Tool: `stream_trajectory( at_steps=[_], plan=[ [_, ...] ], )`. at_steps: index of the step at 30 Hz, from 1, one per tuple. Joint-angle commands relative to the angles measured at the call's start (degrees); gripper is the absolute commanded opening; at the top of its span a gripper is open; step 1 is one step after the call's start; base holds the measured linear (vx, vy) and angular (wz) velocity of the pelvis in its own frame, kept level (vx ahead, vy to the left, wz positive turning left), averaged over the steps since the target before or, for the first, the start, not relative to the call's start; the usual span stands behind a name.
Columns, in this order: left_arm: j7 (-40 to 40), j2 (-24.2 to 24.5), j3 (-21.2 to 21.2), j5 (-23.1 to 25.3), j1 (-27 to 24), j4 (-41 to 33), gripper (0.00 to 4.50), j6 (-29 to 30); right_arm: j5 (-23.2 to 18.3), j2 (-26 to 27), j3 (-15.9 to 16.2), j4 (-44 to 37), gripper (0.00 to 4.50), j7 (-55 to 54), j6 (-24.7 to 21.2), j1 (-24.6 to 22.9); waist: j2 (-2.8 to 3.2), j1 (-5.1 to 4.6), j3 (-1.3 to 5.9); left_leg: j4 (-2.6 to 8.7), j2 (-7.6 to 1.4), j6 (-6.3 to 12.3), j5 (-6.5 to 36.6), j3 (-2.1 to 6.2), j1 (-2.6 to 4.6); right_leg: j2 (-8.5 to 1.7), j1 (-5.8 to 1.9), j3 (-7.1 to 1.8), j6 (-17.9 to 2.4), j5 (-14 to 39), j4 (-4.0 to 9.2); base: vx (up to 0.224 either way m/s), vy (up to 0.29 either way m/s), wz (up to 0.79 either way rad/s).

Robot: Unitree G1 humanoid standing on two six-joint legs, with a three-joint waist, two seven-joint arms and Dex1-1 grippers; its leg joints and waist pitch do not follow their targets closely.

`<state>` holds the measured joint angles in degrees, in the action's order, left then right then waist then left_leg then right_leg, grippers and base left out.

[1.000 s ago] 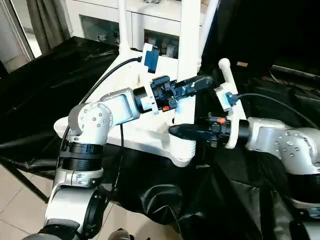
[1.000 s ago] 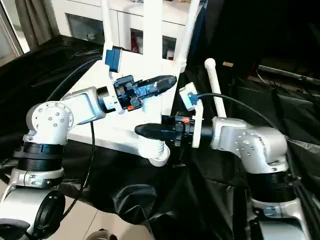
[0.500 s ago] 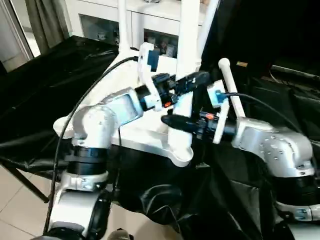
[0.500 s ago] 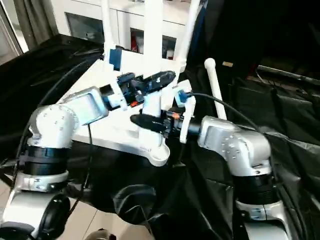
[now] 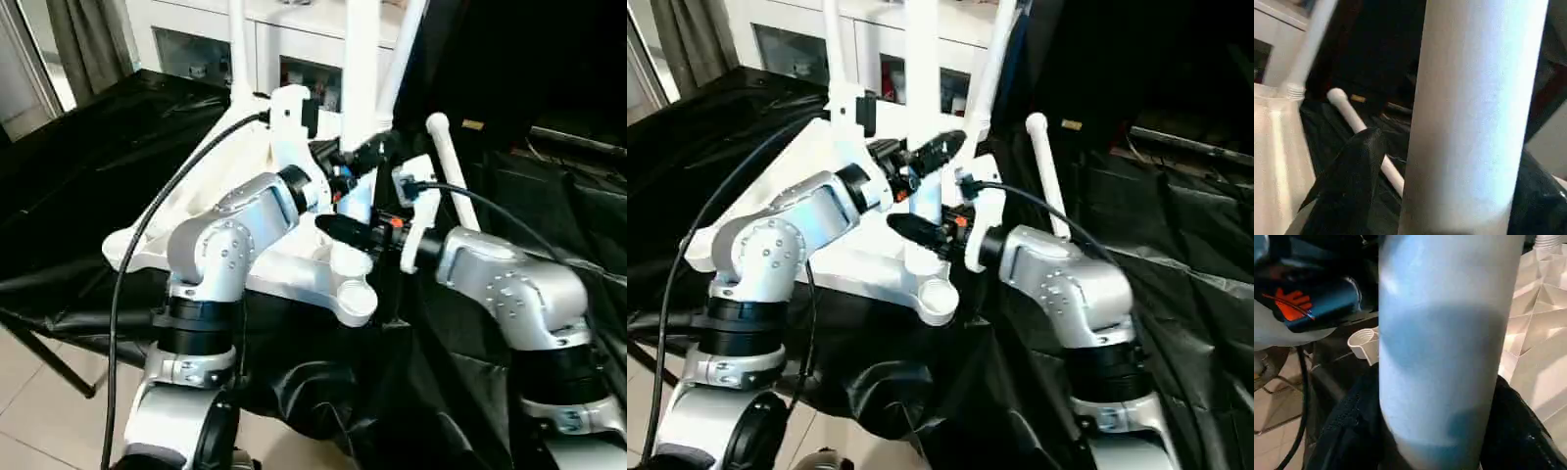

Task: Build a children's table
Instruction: Move to table

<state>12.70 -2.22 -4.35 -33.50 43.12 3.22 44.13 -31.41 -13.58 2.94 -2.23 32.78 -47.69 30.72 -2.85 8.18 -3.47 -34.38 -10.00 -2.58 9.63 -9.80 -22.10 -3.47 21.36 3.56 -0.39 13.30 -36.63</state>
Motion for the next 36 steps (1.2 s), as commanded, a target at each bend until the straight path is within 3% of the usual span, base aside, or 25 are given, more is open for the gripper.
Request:
stream_trajectory(
  at_steps=[1, 7, 13, 16, 23, 26, 29, 36],
  plan=[
    [-1.64, -0.19, -1.1, 1.08, -0.15, -0.01, 2.9, -0.94, 0.03, 0.16, 0.87, -1.06, 1.96, 0.0, 1.05, -0.44, -0.01, -0.14, 3.86, 4.14, -3.35, -2.82, 6.72, 1.22, 1.31, -5.31, -2.46, -3.17, -8.5, 1.11, 4.48, 0.0, 0.0, 0.0],
    [-0.4, 0.22, 0.02, 1.23, 0.01, -0.7, 2.37, -1.16, 1.64, 0.56, 1.34, -0.98, 1.96, -0.78, 2.61, -0.65, 0.18, -0.13, 3.88, 4.15, -3.32, -2.85, 6.49, 1.24, 1.27, -5.27, -2.47, -3.17, -8.51, 0.03, 4.39, 0.0, 0.0, 0.0],
    [0.6, 0.42, 0.4, 0.19, -0.19, -1.37, 2.0, 0.03, 3.32, 0.11, 1.99, -1.24, 1.96, -0.49, 4.23, -0.68, -0.04, -0.3, 3.79, 4.26, -3.38, -3.11, 7.39, 1.23, 1.35, -5.27, -2.43, -3.19, -8.29, 1.13, 4.52, 0.0, 0.0, 0.0],
    [1.97, 1.19, 0.95, -0.33, -0.04, -1.4, 1.96, 1.23, 0.97, 0.06, 0.61, -1.31, 2.66, 0.48, 1.83, -0.46, -0.01, -0.31, 3.82, 4.22, -3.38, -2.75, 6.98, 1.23, 1.36, -5.22, -2.42, -3.2, -8.51, 0.24, 4.36, 0.0, 0.0, 0.0],
    [8.13, 3.48, 2.0, -2.32, 0.51, -0.92, 1.91, 3.69, -1.74, -3.39, -0.39, -0.97, 3.17, 5.43, -0.76, 0.72, -0.08, -0.12, 3.76, 4.19, -3.34, -2.53, 6.84, 1.14, 1.34, -5.32, -2.43, -3.19, -8.51, 1.47, 4.45, 0.0, 0.0, 0.0],
    [11.93, 4.7, 1.89, -4.55, 1.39, -0.28, 1.91, 5.58, -3.43, -7.33, 0.33, 0.0, 3.43, 11.9, -1.98, 1.76, 0.12, -0.04, 3.8, 4.03, -3.21, -2.22, 6.89, 1.08, 1.36, -5.15, -2.49, -3.16, -8.9, 1.3, 4.39, 0.0, 0.0, 0.0],
    [17.62, 7.57, 3.03, -5.54, 2.83, 1.4, 1.91, 6.58, -5.14, -12.75, 1.03, 2.99, 3.71, 20.52, -3.31, 3.71, -0.17, 0.06, 3.87, 3.88, -3.14, -1.12, 6.18, 1.05, 1.25, -5.19, -2.7, -3.16, -8.92, 1.11, 4.43, 0.0, 0.0, 0.0],
    [18.44, 6.98, -0.85, -9.76, 4.67, 2.86, 1.91, 9.6, -6.29, -15.39, 1.35, 4.74, 4.04, 23.67, -6.49, 5.67, -0.36, 0.05, 4.04, 3.48, -3.2, 0.1, 3.68, 0.94, 1.14, -5.23, -2.8, -3.0, -12.74, -2.32, 3.85, 0.0, 0.0, 0.0]
  ],
)
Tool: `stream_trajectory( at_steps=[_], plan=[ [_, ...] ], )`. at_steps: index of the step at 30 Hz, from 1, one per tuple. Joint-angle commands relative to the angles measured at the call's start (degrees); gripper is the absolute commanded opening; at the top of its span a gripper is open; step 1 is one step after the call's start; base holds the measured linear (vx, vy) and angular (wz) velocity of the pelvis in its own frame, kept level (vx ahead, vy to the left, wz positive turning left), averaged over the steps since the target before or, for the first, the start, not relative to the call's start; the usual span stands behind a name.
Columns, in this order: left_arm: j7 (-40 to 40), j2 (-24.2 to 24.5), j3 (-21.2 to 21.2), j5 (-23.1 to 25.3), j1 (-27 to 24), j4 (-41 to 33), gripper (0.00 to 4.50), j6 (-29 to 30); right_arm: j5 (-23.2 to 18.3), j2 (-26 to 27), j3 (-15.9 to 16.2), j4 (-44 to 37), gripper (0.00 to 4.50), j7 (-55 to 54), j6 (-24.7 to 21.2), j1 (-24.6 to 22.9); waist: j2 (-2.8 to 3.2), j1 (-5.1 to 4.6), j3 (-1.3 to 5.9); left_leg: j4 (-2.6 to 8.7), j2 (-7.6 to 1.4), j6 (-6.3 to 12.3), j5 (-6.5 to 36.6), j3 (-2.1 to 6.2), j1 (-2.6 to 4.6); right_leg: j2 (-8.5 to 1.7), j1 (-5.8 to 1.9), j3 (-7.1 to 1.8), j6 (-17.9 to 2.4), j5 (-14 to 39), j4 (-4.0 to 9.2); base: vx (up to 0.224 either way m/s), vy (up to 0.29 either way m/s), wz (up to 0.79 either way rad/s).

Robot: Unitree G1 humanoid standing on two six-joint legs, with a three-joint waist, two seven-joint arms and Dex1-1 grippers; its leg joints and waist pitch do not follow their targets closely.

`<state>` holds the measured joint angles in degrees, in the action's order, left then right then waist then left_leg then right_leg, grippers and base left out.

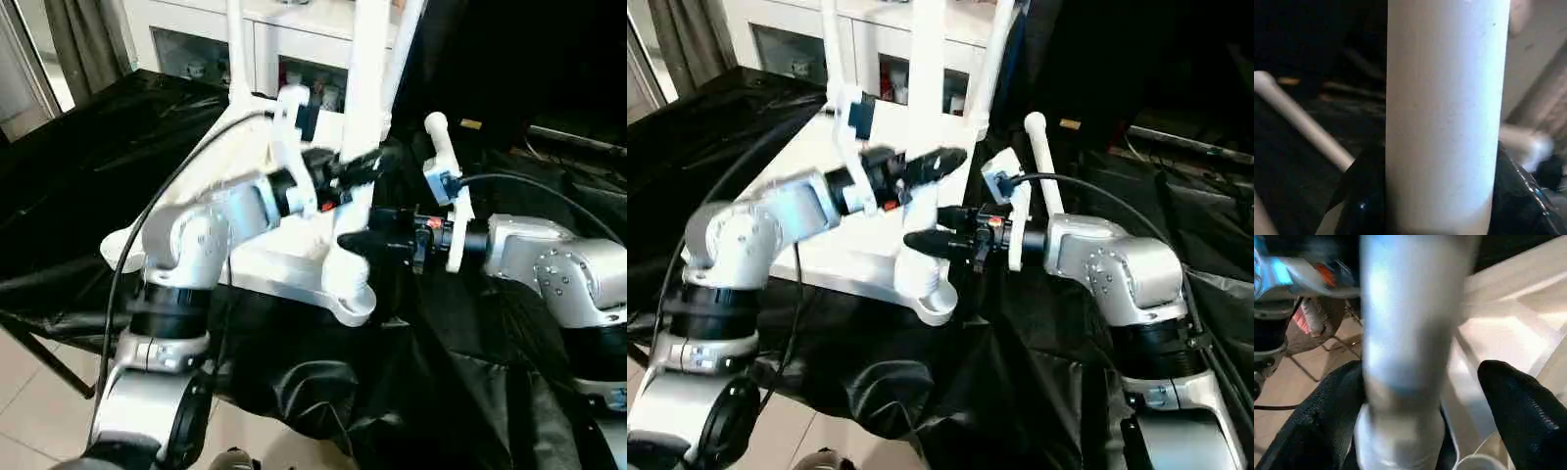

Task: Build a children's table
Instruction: Move to table

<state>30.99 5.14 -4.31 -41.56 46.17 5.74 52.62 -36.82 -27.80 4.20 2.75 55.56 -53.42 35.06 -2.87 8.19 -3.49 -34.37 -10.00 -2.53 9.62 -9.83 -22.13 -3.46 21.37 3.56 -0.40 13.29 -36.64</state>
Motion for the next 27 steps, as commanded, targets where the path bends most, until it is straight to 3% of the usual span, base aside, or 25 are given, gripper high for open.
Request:
stream_trajectory(
  at_steps=[1, 5, 14, 20, 27],
  plan=[
    [-0.33, -0.71, -1.58, -2.41, 1.73, 0.57, 1.91, 1.65, -0.89, -1.43, 0.36, -0.25, 4.04, 1.16, -1.0, 1.39, -0.35, 0.03, 4.03, 3.49, -3.2, 0.13, 3.81, 0.97, 1.18, -5.25, -2.79, -2.99, -12.79, -2.14, 3.91, 0.0, 0.0, 0.0],
    [-0.05, -0.82, -2.19, -3.15, 1.97, 1.4, 1.91, 2.05, -1.17, -2.1, 0.89, 0.38, 4.04, 2.82, -1.54, 1.92, -0.41, 0.11, 4.0, 3.48, -3.23, 0.15, 4.71, 0.93, 1.27, -5.33, -2.8, -3.02, -12.75, -0.39, 4.1, 0.0, 0.0, 0.0],
    [0.08, -0.91, -2.19, -3.35, 1.95, 1.92, 1.91, 3.02, -4.51, -0.67, -1.71, 1.98, 4.04, 3.77, -4.13, 3.81, -0.61, 0.13, 3.98, 3.52, -3.28, 0.08, 4.5, 0.93, 1.2, -5.34, -2.78, -3.01, -12.7, 0.06, 4.11, 0.0, 0.0, 0.0],
    [0.54, -0.31, -0.28, -1.16, 1.77, 1.07, 1.91, 0.79, -3.6, -0.71, -0.99, 2.21, 4.04, 3.43, -4.4, 3.87, -0.63, 0.22, 4.08, 3.51, -3.29, 0.12, 3.68, 0.96, 1.22, -5.32, -2.77, -3.0, -11.78, -0.52, 4.02, 0.0, 0.0, 0.0],
    [2.12, 0.35, 0.74, -1.39, 1.41, -0.2, 1.91, 0.77, -2.66, 0.14, -0.22, 3.24, 4.04, 2.13, -4.08, 4.16, -0.61, 0.22, 4.09, 3.5, -3.24, -0.25, 3.7, 0.93, 1.22, -5.33, -2.79, -2.99, -12.22, -0.83, 3.94, 0.0, 0.0, 0.0]
  ],
)
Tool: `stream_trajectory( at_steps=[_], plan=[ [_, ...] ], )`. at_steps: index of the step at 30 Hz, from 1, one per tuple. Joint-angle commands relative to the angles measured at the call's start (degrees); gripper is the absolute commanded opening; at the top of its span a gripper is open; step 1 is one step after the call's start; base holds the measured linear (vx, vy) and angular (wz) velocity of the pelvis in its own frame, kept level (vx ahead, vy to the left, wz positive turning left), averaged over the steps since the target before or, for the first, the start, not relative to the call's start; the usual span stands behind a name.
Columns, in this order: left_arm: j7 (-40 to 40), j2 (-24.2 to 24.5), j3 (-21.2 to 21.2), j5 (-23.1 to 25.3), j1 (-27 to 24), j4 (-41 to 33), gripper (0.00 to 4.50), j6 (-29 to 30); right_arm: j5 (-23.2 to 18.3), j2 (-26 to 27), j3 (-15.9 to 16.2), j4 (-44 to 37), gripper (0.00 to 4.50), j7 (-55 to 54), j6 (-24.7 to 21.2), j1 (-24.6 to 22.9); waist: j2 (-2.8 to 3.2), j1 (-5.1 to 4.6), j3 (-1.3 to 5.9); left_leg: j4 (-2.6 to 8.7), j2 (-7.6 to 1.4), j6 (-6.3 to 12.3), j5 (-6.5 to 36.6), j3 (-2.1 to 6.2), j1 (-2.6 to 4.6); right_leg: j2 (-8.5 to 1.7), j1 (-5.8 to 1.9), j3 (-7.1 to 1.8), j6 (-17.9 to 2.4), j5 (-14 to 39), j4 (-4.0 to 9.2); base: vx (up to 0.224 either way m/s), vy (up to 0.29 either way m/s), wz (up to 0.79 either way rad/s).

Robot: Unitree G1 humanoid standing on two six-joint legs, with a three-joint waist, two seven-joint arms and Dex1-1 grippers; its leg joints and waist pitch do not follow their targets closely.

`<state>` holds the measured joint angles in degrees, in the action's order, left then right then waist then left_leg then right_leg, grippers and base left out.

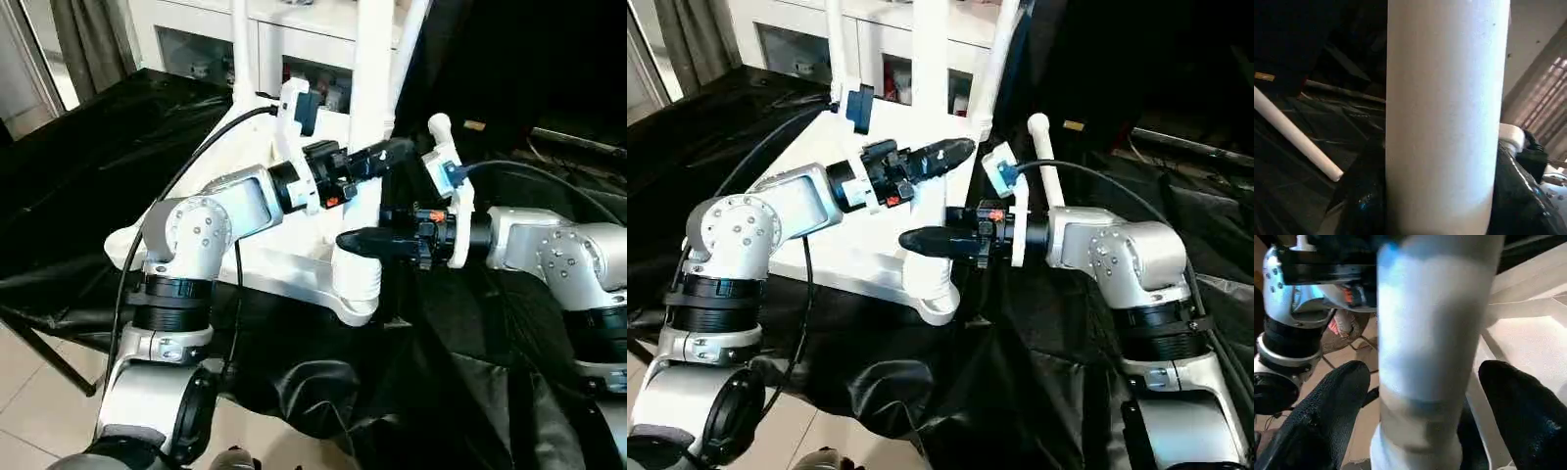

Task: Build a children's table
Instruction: Move to table

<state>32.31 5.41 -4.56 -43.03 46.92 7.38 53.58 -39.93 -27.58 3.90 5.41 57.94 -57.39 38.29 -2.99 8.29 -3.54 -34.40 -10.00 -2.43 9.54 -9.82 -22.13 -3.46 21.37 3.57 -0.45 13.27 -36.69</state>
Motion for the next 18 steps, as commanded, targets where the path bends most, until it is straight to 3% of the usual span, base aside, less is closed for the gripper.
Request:
stream_trajectory(
  at_steps=[1, 4, 15, 18],
  plan=[
    [0.96, 0.09, 1.07, 0.11, 0.6, -1.99, 1.91, -0.19, 0.38, 0.08, 0.02, 0.65, 4.04, -0.29, -0.21, 0.97, -0.5, 0.11, 4.15, 3.54, -3.24, -0.33, 3.73, 0.94, 1.2, -5.29, -2.79, -2.99, -12.16, -0.9, 3.95, 0.0, 0.0, 0.0],
    [1.14, 0.01, 1.14, 0.04, 0.56, -2.24, 1.91, -0.19, 0.32, 0.45, -0.07, 0.8, 4.04, -0.45, -0.34, 1.05, -0.44, 0.1, 4.14, 3.54, -3.26, -0.35, 4.02, 0.93, 1.25, -5.34, -2.75, -2.98, -12.35, -0.84, 4.0, 0.0, 0.0, 0.0],
    [1.41, -0.78, 1.28, -0.57, 0.74, -2.46, 1.91, -0.24, 0.14, 1.35, -0.12, 0.91, 2.93, -0.89, -0.69, 0.71, -0.43, 0.12, 4.15, 3.55, -3.27, -0.39, 3.89, 0.94, 1.25, -5.34, -2.78, -2.99, -12.3, -1.08, 3.96, 0.0, 0.0, 0.0],
    [1.62, -0.78, 1.35, -0.46, 0.71, -2.44, 1.91, -0.27, 0.34, 1.27, -0.05, 0.96, 2.8, -0.73, -0.63, 0.69, -0.41, 0.13, 4.17, 3.54, -3.27, -0.42, 3.84, 0.94, 1.25, -5.34, -2.8, -3.0, -12.27, -1.17, 3.94, 0.0, 0.0, 0.0]
  ],
)
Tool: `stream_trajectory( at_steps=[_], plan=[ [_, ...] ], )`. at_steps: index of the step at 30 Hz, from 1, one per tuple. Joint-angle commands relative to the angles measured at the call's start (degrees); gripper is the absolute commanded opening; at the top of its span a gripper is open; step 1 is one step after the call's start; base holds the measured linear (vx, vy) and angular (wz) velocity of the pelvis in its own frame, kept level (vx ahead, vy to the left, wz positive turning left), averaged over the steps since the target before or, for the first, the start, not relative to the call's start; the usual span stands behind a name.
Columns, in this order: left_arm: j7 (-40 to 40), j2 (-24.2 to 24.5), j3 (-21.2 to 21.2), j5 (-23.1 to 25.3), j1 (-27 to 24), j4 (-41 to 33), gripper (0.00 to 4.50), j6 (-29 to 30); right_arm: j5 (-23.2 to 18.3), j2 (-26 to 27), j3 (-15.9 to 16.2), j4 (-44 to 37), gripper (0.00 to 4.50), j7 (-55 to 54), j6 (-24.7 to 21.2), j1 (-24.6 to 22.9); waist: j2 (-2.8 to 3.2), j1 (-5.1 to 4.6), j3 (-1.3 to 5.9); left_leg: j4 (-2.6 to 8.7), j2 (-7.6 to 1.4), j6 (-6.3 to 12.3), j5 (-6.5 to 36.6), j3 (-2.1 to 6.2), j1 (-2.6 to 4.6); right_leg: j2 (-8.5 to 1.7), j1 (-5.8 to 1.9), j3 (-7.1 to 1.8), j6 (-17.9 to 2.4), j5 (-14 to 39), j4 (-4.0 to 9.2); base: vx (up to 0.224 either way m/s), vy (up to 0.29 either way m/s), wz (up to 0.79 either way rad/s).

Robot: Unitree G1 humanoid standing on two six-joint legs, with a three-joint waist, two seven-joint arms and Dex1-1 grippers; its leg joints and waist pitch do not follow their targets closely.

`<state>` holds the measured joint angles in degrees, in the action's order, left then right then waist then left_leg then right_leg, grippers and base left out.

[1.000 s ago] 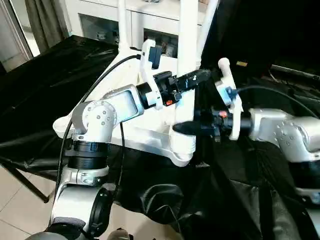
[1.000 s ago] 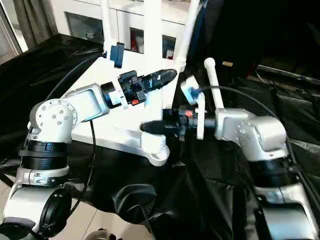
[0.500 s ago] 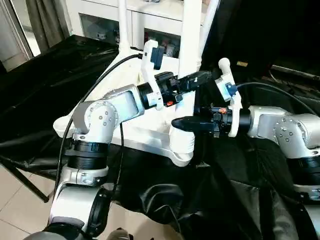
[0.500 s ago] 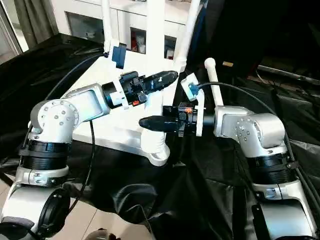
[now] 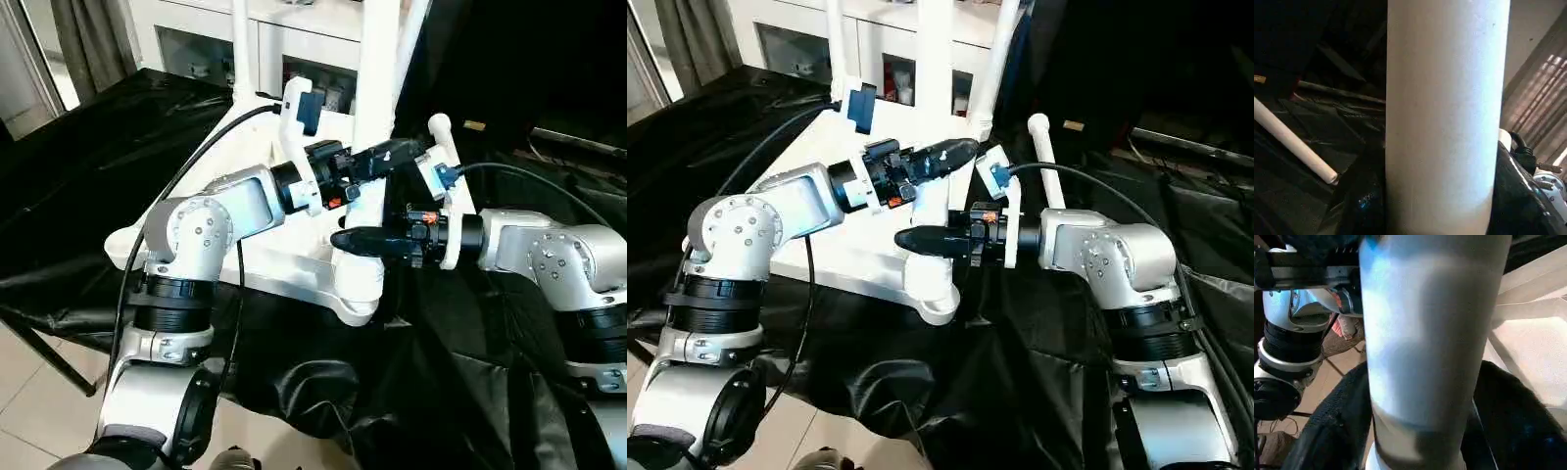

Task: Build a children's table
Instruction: Move to table

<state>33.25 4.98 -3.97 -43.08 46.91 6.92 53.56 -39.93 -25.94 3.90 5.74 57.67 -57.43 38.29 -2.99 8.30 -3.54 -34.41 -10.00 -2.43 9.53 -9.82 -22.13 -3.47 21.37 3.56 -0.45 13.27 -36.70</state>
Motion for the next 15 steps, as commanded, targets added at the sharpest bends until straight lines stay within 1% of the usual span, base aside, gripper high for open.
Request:
stream_trajectory(
  at_steps=[1, 6, 7, 11, 13, 14, 15],
  plan=[
    [0.79, -0.27, 0.74, -0.37, 0.7, -1.97, 1.91, -0.28, 0.41, -0.43, 0.0, 0.59, 2.7, -0.36, -0.59, 0.67, -0.44, 0.11, 4.17, 3.54, -3.26, -0.38, 3.81, 0.94, 1.24, -5.32, -2.79, -2.99, -12.28, -1.23, 3.93, 0.0, 0.0, 0.0],
    [1.09, 0.03, 0.66, -0.29, 0.81, -1.81, 1.91, -0.29, 0.54, -0.77, 0.28, 0.47, 2.26, 0.14, -0.63, 0.61, -0.45, 0.12, 4.2, 3.48, -3.24, -0.24, 3.62, 0.91, 1.23, -5.33, -2.83, -3.0, -12.25, -1.43, 3.92, 0.0, 0.0, 0.0],
    [1.16, 0.1, 0.71, -0.25, 0.83, -1.74, 1.91, -0.37, 0.51, -0.94, 0.46, 0.25, 2.07, 0.42, -0.7, 0.49, -0.48, 0.11, 4.17, 3.51, -3.24, -0.24, 3.62, 0.92, 1.21, -5.32, -2.81, -2.99, -12.26, -1.37, 3.95, 0.0, 0.0, 0.0],
    [1.27, 0.14, 0.71, -0.28, 0.86, -1.66, 1.91, -0.44, 0.62, -1.35, 0.88, -0.47, 1.98, 1.03, -0.38, 0.06, -0.46, 0.12, 4.15, 3.55, -3.29, -0.42, 4.06, 0.92, 1.26, -5.35, -2.79, -2.99, -12.08, -0.48, 4.01, 0.0, 0.0, 0.0],
    [1.31, 0.11, 0.71, -0.33, 0.83, -1.7, 1.91, -0.44, 0.89, -1.5, 1.08, -0.92, 1.96, 1.35, 0.32, -0.25, -0.55, 0.14, 4.15, 3.53, -3.26, -0.42, 3.82, 0.93, 1.2, -5.34, -2.84, -2.99, -11.91, -0.54, 3.99, 0.0, 0.0, 0.0],
    [1.36, 0.12, 0.74, -0.36, 0.79, -1.75, 1.9, -0.42, 0.91, -1.56, 1.19, -1.24, 2.48, 1.54, 0.63, -0.46, -0.51, 0.13, 4.2, 3.5, -3.28, -0.38, 3.62, 0.93, 1.23, -5.33, -2.8, -2.99, -11.92, -0.9, 3.93, 0.0, 0.0, 0.0],
    [1.36, 0.11, 0.75, -0.37, 0.77, -1.76, 1.9, -0.41, 0.87, -1.57, 1.19, -1.27, 2.61, 1.55, 0.59, -0.48, -0.56, 0.09, 4.19, 3.48, -3.23, -0.25, 3.51, 0.9, 1.18, -5.31, -2.83, -3.01, -11.98, -1.2, 3.92, 0.0, 0.0, 0.0]
  ],
)
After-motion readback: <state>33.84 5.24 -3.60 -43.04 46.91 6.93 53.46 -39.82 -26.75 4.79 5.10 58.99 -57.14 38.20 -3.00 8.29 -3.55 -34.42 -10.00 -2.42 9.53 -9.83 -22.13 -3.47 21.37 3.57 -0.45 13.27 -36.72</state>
